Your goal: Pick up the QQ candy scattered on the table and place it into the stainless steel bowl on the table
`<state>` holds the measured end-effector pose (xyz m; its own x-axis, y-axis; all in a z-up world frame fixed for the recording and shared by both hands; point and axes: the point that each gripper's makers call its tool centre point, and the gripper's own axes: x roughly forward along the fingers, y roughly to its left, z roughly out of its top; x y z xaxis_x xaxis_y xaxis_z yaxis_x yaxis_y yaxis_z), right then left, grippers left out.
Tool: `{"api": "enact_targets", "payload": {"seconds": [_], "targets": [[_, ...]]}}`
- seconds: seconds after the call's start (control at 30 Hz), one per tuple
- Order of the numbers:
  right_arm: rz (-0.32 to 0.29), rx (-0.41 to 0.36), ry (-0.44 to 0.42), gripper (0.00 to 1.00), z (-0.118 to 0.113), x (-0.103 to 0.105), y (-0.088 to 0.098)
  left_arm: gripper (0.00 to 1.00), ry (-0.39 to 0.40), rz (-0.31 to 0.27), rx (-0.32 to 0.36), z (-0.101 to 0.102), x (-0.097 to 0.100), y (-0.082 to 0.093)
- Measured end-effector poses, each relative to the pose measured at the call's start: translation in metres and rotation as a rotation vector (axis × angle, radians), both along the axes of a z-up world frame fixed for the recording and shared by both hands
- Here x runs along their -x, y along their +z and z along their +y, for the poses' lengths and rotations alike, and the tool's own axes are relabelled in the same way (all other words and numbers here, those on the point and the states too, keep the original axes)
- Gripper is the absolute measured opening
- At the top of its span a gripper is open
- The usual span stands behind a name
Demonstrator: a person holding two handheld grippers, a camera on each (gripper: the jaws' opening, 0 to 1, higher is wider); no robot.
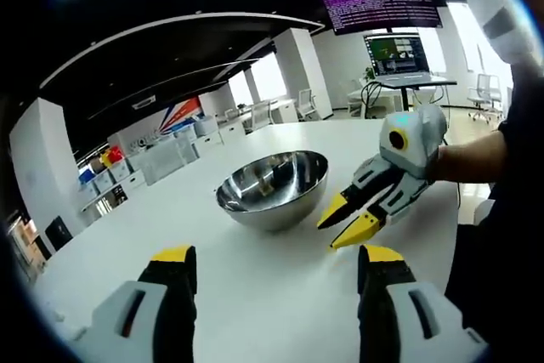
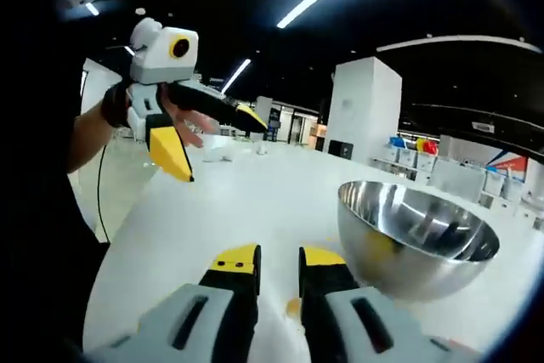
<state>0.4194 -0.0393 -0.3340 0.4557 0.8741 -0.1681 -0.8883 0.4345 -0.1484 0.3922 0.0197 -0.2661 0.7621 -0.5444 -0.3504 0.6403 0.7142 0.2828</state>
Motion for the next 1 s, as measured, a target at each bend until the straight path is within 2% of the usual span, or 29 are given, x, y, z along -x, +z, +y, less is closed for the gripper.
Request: {"api": "enact_targets", "payload": {"seconds": [0.07, 0.3, 0.37, 0.43, 0.63, 0.8, 1.0], "targets": [[0.026, 0.005, -0.019, 0.17, -0.002, -0.004, -0.006, 0.78, -0.003, 0.004, -0.011, -0.001, 0.001, -0.002], [0.070, 0.020, -0.053, 0.17, -0.006, -0.008, -0.023, 0.80, -0.015, 0.015, 0.015, -0.005, 0.003, -0.001], [0.072, 0.018, -0.073, 0.18, -0.008, -0.010, -0.023, 0.80, -0.013, 0.014, 0.016, -0.004, 0.002, 0.000], [0.065, -0.018, -0.105, 0.22, -0.012, -0.014, -0.018, 0.80, -0.013, 0.014, 0.016, -0.005, 0.001, -0.001], [0.105, -0.055, -0.140, 0.22, -0.015, -0.016, -0.018, 0.80, -0.015, 0.019, 0.013, -0.006, 0.000, -0.004], [0.099, -0.007, -0.152, 0.24, -0.013, -0.012, -0.029, 0.79, -0.017, 0.020, 0.009, -0.007, -0.001, -0.005], [0.060, 0.048, -0.144, 0.19, -0.012, -0.011, -0.037, 0.79, -0.022, 0.026, 0.007, -0.009, -0.001, -0.007]]}}
